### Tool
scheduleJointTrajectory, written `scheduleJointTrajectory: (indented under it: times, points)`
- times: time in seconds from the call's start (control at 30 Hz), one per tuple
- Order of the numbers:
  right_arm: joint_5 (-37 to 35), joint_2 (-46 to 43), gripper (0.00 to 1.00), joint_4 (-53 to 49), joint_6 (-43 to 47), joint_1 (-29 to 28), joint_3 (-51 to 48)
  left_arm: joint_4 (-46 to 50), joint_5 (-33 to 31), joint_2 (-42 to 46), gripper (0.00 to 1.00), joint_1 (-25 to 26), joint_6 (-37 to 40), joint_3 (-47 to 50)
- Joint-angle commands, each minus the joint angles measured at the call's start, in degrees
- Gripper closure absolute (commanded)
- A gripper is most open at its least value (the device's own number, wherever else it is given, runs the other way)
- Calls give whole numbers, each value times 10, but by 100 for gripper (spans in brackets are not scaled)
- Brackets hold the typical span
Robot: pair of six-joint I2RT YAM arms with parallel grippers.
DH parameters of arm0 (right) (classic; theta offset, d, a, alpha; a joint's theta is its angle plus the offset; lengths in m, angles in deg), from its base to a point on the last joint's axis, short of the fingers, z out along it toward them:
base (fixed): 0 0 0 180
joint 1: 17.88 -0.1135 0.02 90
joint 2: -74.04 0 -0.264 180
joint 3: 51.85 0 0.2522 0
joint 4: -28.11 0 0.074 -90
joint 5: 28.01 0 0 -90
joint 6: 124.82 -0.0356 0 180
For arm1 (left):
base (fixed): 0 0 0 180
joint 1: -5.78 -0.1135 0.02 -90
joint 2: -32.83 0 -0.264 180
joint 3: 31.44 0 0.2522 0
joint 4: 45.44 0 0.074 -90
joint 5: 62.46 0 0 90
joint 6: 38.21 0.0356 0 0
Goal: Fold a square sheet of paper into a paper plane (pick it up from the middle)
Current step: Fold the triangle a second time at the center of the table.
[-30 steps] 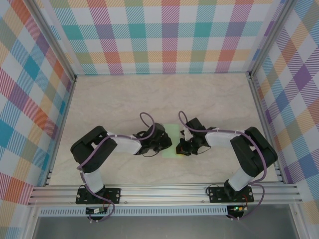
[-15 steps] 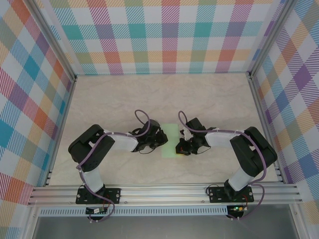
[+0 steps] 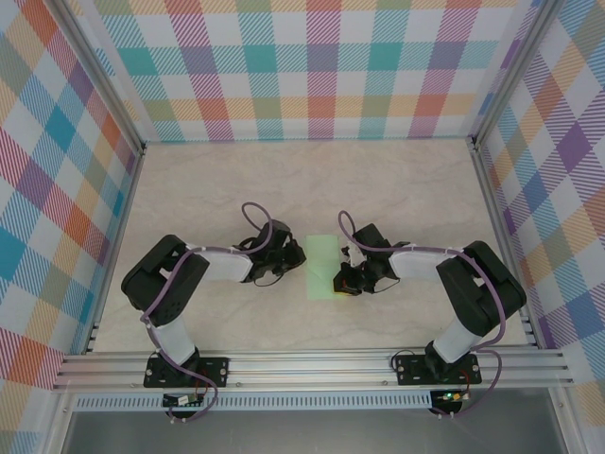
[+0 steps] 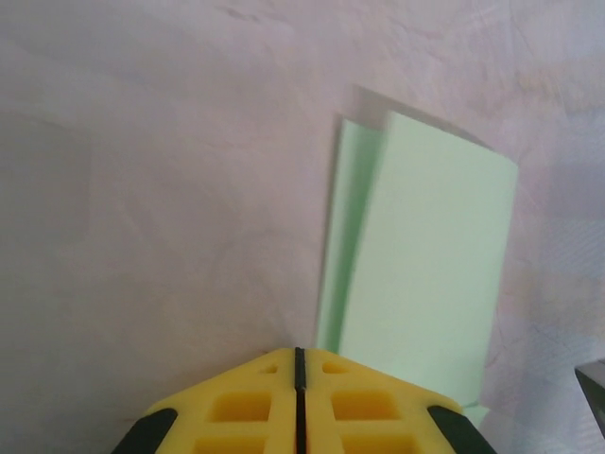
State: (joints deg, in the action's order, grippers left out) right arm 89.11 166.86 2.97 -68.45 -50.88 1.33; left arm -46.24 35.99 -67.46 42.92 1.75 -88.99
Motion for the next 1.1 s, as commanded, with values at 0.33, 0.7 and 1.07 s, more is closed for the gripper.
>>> scheduleJointTrajectory:
  times: [0.33, 0.7, 1.07]
  points:
    - [-12, 3, 99, -54, 3, 3, -13, 52, 28, 75, 89, 51, 30, -30]
    - [9, -21, 97, -58, 0, 3, 13, 46, 31, -31, 93, 70, 23, -51]
    - [35, -3, 93, -34, -27, -8, 76, 51, 22, -36, 93, 70, 26, -42]
